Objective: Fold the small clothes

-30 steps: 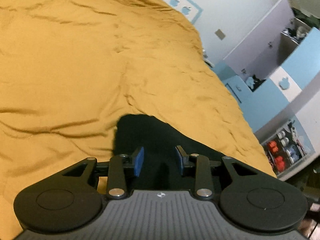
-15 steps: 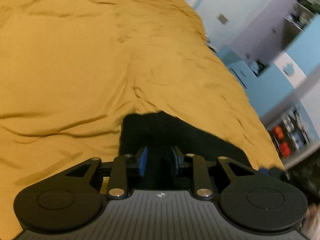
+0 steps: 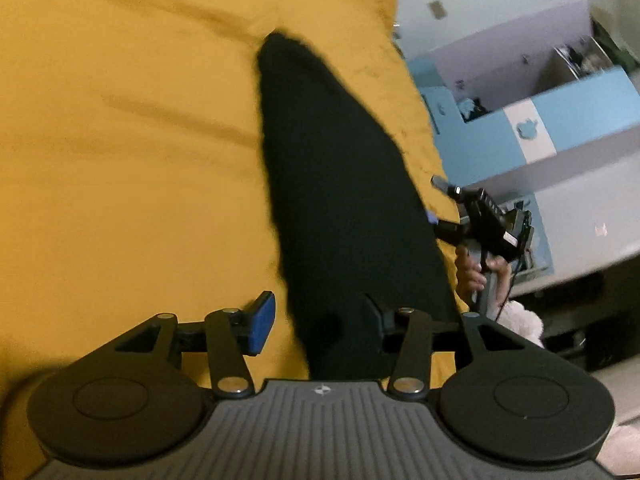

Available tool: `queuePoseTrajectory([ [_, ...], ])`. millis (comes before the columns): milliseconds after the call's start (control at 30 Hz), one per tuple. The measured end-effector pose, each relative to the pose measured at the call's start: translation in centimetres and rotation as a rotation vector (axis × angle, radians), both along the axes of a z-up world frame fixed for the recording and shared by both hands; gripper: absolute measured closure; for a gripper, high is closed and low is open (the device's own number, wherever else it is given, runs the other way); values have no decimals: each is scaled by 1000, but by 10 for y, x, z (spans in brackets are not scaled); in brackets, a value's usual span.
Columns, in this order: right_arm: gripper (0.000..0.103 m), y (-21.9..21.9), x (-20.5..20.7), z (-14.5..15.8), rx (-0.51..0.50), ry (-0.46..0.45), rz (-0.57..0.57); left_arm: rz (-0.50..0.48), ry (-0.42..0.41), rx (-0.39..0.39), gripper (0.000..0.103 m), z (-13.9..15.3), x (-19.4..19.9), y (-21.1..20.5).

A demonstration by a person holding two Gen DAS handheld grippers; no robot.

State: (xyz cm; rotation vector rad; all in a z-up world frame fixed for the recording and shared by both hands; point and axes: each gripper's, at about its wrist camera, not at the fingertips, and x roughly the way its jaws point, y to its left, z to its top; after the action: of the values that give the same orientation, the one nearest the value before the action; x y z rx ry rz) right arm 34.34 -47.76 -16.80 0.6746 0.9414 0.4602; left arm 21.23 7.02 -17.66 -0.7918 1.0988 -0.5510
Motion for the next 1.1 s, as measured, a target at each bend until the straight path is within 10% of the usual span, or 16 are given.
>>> queuePoseTrajectory([
  [567,20,16,41,-29,187,56,159,-160,47,-57,23,-23,15,-62],
  [767,26,-14,35,-4,127,-92,49,-162,47,-69,22,-26,15,-58],
  [1100,20,17,75,-33,136,65,202,-165,49,-59,22,-24,11,-58],
])
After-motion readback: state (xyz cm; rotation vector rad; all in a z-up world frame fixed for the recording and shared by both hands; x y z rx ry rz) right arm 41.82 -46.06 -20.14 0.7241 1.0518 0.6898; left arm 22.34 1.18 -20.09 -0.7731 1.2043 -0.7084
